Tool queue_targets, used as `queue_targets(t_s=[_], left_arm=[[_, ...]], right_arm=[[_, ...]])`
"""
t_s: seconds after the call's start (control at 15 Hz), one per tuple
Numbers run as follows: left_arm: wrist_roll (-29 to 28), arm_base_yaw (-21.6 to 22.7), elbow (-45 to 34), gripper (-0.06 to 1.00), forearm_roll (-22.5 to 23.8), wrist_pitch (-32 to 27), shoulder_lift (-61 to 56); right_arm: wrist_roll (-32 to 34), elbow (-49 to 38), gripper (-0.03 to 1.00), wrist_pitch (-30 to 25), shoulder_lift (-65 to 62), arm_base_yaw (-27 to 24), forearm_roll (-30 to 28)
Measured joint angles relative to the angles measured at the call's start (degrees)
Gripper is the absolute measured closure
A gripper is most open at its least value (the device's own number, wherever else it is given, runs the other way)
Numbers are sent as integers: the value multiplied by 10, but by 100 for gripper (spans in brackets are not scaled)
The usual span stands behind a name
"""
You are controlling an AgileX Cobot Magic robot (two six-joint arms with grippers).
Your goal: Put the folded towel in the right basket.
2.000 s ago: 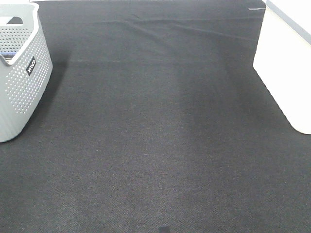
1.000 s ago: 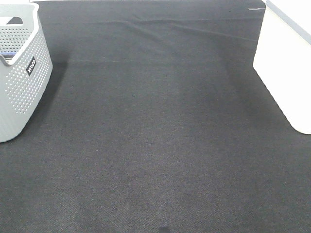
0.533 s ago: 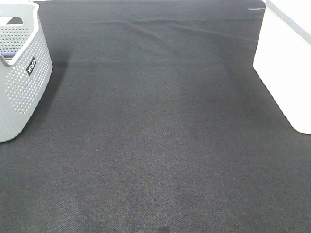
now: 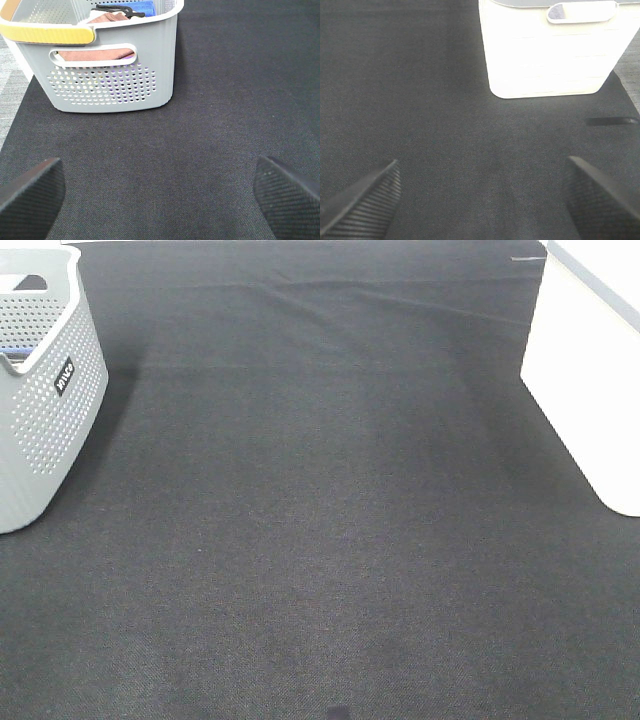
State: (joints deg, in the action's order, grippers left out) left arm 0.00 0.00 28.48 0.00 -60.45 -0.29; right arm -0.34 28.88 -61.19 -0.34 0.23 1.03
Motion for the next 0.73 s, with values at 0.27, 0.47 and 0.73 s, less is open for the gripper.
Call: queue_targets(t_s=[0.27,0.47,0.73], left_arm=[[0,0,0,-3,0,0,0],[0,0,0,-3,0,0,0],[0,0,0,-3,0,0,0]], right_arm=[[0,0,14,0,0,0,0],[0,0,14,0,0,0,0],[0,0,14,0,0,0,0]])
